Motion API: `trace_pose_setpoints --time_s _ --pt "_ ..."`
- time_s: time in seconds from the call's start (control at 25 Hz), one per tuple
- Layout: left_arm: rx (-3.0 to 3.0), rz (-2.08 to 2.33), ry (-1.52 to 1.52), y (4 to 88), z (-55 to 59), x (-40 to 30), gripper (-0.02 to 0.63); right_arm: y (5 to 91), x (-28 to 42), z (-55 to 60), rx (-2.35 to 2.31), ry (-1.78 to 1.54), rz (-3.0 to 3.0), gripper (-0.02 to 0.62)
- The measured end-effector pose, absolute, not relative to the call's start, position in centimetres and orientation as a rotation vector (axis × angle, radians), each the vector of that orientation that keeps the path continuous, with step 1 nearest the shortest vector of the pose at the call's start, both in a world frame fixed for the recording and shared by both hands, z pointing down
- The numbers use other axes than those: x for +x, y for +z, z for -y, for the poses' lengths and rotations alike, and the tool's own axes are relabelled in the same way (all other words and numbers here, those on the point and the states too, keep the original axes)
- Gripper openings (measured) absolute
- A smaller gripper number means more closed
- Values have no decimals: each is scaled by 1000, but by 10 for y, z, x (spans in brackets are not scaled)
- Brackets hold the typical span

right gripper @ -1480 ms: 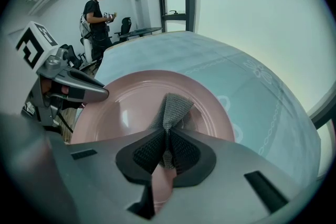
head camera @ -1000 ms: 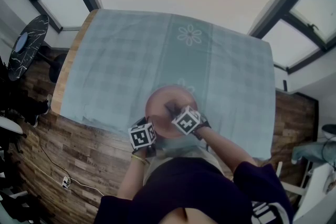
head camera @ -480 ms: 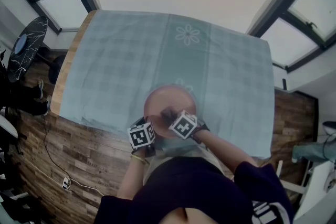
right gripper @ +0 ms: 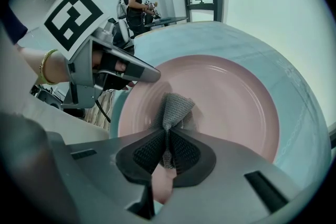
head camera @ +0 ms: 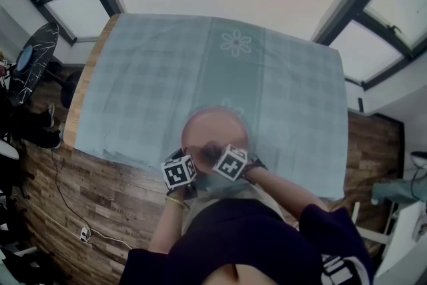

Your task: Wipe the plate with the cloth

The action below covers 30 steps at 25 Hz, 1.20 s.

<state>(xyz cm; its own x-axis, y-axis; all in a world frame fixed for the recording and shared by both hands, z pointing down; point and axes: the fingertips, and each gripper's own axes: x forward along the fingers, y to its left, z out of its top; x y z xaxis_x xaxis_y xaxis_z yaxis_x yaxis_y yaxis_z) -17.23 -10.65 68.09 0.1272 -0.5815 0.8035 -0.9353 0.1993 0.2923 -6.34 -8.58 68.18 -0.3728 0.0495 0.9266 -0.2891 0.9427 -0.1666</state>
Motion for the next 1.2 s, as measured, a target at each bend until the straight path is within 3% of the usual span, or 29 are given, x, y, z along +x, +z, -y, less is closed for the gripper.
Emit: trace_pose_setpoints --time_s 0.4,1.2 --pt "1491 1552 487 682 105 -172 61 675 -67 76 133 456 1941 32" --pt "1504 1537 482 682 106 -172 61 654 -25 188 451 373 1928 32"
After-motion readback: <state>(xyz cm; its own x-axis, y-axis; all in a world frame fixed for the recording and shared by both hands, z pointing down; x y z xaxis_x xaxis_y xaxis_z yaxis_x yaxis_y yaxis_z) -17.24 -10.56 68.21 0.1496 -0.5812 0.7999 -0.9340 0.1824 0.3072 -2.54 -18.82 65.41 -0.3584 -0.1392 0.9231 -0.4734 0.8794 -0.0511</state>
